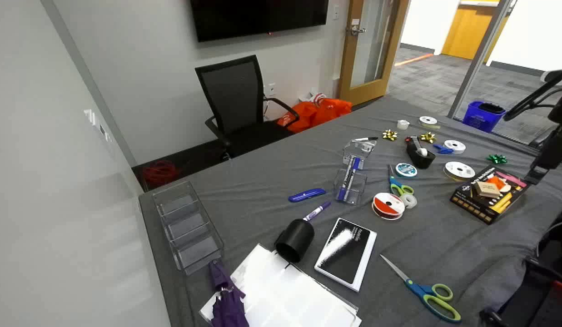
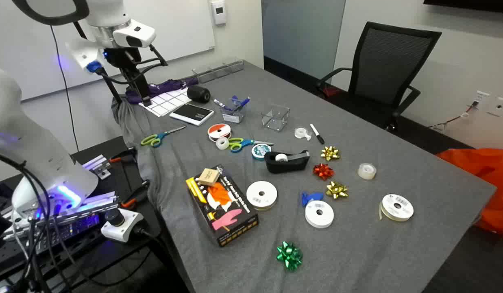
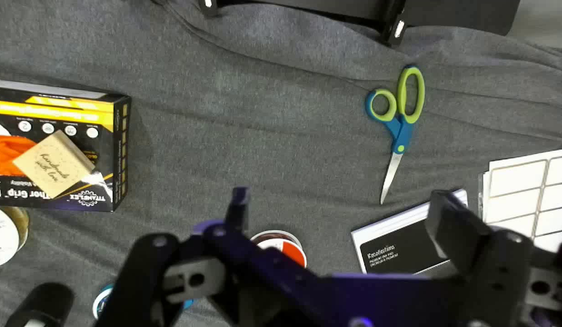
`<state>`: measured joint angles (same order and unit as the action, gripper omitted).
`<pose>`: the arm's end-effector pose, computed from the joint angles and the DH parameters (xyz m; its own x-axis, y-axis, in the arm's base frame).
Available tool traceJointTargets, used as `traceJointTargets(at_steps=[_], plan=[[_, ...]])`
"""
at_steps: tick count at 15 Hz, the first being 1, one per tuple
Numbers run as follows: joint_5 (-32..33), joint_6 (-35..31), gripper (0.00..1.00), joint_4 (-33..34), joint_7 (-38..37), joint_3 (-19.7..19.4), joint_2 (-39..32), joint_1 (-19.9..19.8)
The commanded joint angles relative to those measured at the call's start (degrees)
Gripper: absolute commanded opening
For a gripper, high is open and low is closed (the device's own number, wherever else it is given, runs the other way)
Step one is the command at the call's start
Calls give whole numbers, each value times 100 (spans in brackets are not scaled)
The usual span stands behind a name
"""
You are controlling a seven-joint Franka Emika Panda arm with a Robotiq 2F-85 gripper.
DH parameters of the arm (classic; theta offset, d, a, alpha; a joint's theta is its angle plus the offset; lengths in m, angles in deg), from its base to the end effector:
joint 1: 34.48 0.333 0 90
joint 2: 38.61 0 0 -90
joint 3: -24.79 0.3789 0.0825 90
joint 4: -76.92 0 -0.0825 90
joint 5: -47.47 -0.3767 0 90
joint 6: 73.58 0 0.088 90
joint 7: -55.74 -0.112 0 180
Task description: Pick up the black cup and put it on the black book
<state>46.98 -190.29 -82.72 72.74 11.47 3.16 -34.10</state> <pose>0.2613 -0.0621 0.4487 0.9920 0.1256 0.0146 0.1263 -0.9784 -0.1638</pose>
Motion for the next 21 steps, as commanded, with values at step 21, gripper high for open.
traceJointTargets(at_steps=[21], plan=[[1891, -2741, 100, 997, -5288, 3749, -2324, -697]])
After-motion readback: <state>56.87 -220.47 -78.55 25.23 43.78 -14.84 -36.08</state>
